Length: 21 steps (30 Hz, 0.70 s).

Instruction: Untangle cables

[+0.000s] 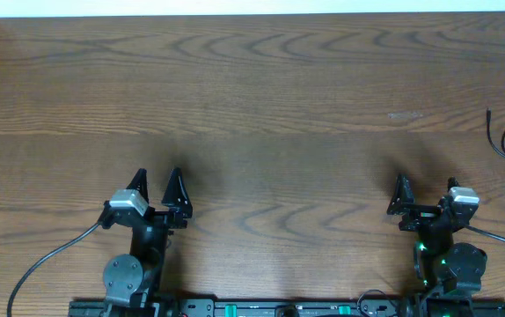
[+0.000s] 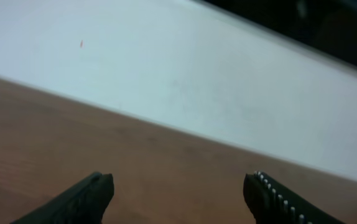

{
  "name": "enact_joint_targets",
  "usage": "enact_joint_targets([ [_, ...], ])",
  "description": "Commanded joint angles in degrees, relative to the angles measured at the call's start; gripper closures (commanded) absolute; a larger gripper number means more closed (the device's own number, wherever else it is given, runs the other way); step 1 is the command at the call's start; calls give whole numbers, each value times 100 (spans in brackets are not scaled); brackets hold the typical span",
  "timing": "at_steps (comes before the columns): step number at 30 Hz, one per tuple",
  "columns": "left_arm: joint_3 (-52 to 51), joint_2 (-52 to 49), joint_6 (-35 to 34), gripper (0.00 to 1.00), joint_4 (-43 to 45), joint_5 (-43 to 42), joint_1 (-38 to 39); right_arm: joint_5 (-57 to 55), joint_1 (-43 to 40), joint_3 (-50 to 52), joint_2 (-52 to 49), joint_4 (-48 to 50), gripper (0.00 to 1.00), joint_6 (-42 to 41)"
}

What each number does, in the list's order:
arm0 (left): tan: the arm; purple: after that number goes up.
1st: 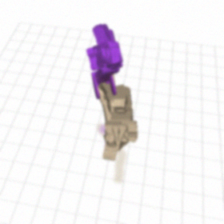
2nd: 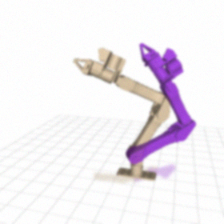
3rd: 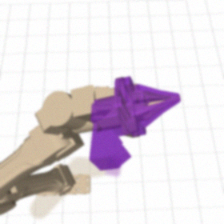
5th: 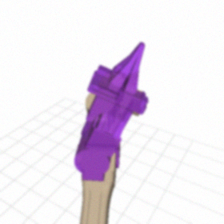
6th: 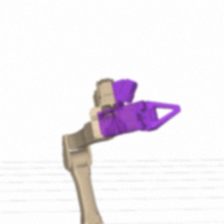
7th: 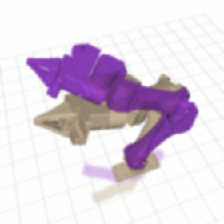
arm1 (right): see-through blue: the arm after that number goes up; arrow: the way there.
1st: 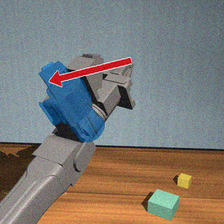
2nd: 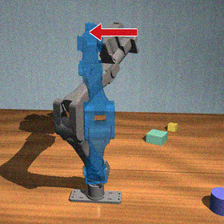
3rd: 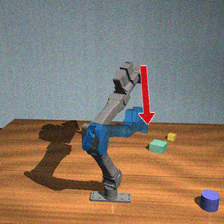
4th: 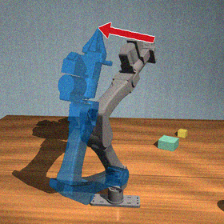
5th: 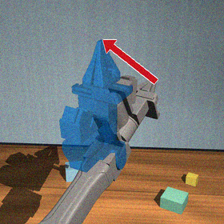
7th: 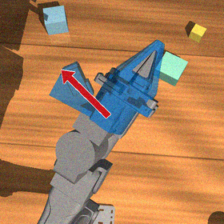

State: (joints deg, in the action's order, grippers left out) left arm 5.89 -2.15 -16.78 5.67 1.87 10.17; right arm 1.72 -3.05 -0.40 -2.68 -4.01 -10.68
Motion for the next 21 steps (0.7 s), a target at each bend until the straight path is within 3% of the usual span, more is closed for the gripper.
enact_joint_targets([
  [1, -387, 210, -52, 27, 501, 68, -28, -9, -28, 9, 4, -24, 1, -44],
  [6, -566, 208, -46, 28, 636, 531, -116, -9, -28, 9, 4, -24, 1, -44],
  [15, -566, 208, -48, 28, -772, 527, -358, -9, -28, 9, 4, -24, 1, -44],
  [21, -566, 208, 55, 28, -933, 472, -483, -9, -28, 9, 4, -24, 1, -44],
])
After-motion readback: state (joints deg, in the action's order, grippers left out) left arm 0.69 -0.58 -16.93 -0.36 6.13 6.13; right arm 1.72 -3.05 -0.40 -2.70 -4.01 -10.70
